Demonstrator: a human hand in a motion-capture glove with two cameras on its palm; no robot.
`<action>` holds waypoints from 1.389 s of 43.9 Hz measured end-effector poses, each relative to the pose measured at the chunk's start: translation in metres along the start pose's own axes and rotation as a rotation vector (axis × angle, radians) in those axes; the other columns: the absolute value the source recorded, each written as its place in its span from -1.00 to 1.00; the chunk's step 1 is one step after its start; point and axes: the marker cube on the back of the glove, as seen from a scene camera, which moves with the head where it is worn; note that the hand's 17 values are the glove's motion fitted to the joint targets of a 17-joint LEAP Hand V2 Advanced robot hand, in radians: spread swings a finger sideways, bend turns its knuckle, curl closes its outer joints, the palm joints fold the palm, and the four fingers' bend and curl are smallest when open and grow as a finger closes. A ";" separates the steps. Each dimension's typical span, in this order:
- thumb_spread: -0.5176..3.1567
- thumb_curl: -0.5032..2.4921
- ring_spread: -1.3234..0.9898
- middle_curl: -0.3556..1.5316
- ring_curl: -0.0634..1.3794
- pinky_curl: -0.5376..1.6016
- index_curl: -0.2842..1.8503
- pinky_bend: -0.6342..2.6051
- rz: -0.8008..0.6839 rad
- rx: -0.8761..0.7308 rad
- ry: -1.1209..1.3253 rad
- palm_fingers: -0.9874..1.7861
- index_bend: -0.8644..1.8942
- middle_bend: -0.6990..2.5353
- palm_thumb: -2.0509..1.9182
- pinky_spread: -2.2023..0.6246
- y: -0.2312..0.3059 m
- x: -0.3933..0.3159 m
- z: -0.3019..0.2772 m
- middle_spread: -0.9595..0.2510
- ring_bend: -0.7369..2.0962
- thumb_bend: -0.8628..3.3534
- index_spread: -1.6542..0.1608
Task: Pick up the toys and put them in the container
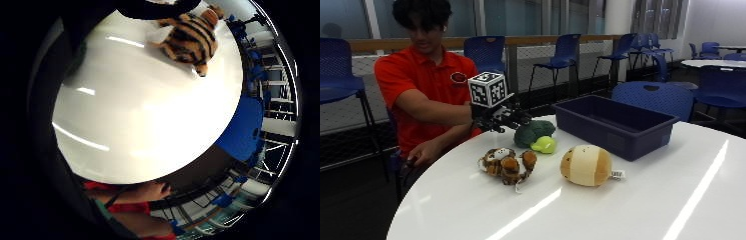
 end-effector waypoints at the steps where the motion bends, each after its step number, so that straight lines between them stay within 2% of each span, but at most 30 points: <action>1: -0.51 -0.67 0.12 -0.59 -0.91 -0.41 -0.70 -0.34 0.000 0.000 0.000 -0.29 -0.25 -0.47 -0.05 0.56 0.000 0.000 0.000 0.50 -0.39 -0.64 0.66; 8: -0.33 -0.66 0.09 -0.53 -0.89 -0.34 -0.64 -0.27 -0.010 0.016 -0.001 -0.33 -0.24 -0.46 -0.05 0.57 0.002 0.000 -0.005 0.45 -0.37 -0.64 0.55; 18: -0.22 -0.64 0.08 -0.46 -0.85 -0.29 -0.58 -0.26 -0.014 0.044 -0.023 -0.35 -0.24 -0.46 -0.05 0.58 0.003 0.003 -0.014 0.42 -0.36 -0.65 0.48; 32: -0.18 -0.63 0.07 -0.40 -0.80 -0.26 -0.51 -0.25 -0.055 0.106 -0.085 -0.34 -0.24 -0.46 -0.04 0.58 -0.021 -0.007 -0.012 0.40 -0.37 -0.64 0.46; 44: -0.17 -0.61 0.07 -0.36 -0.77 -0.24 -0.47 -0.24 -0.072 0.062 -0.027 -0.34 -0.24 -0.46 -0.04 0.59 -0.057 -0.032 -0.013 0.40 -0.36 -0.64 0.45; 61: -0.19 -0.58 0.10 -0.34 -0.75 -0.18 -0.45 -0.13 -0.026 0.014 -0.023 -0.33 -0.25 -0.47 -0.03 0.63 -0.094 -0.039 -0.001 0.42 -0.36 -0.63 0.45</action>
